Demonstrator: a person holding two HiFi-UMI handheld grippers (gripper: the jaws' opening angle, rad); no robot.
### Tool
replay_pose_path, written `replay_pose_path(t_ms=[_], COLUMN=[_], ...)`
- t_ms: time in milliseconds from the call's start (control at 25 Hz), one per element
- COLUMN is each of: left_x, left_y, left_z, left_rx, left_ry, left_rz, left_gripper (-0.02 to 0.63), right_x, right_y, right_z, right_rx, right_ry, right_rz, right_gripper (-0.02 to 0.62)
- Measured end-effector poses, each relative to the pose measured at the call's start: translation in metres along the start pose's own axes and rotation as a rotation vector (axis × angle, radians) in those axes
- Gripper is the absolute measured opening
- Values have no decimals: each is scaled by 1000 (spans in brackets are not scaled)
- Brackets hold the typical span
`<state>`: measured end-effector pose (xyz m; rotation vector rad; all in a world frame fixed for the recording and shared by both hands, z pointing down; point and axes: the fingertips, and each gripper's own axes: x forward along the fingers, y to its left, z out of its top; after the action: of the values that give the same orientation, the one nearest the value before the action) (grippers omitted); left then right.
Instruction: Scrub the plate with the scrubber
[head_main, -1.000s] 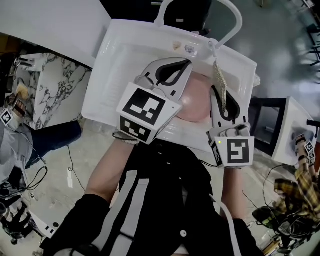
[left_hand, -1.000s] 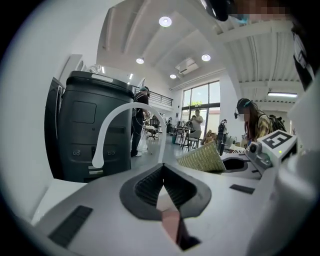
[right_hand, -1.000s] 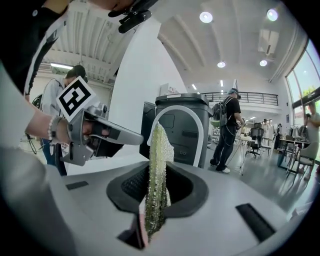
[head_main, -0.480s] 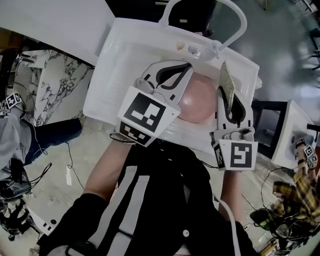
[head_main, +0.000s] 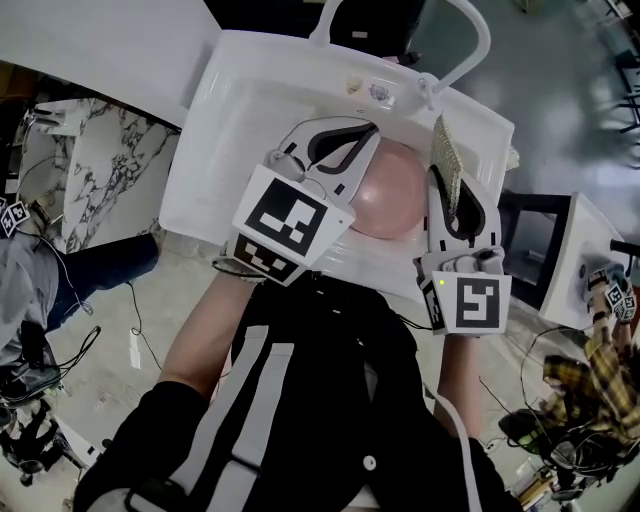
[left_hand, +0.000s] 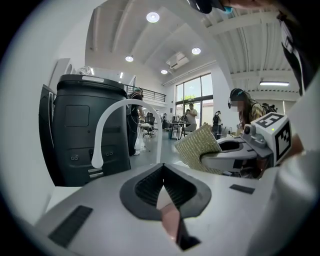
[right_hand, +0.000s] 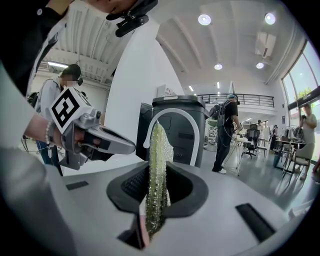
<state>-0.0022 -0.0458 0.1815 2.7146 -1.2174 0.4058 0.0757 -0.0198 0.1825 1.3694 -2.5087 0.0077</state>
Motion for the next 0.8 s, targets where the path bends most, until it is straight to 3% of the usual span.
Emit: replay_pose_path(t_ms=[320,520,800], left_x=[-1,-5,-5], left_y=[-1,5,5], left_z=[-2,-11,-12], left_rx=[-31,-116,-124], left_ry=[-5,-13,-8], left_rz=[-5,8,4], left_gripper=[2,2,2], right_x=[1,2,4], right_y=[0,5,10], right_z=[3,1,4], right_rx=[-8,-13,-57], right_ry=[17,24,-3], right_rz=[0,-1,25], right_gripper=[71,71,71])
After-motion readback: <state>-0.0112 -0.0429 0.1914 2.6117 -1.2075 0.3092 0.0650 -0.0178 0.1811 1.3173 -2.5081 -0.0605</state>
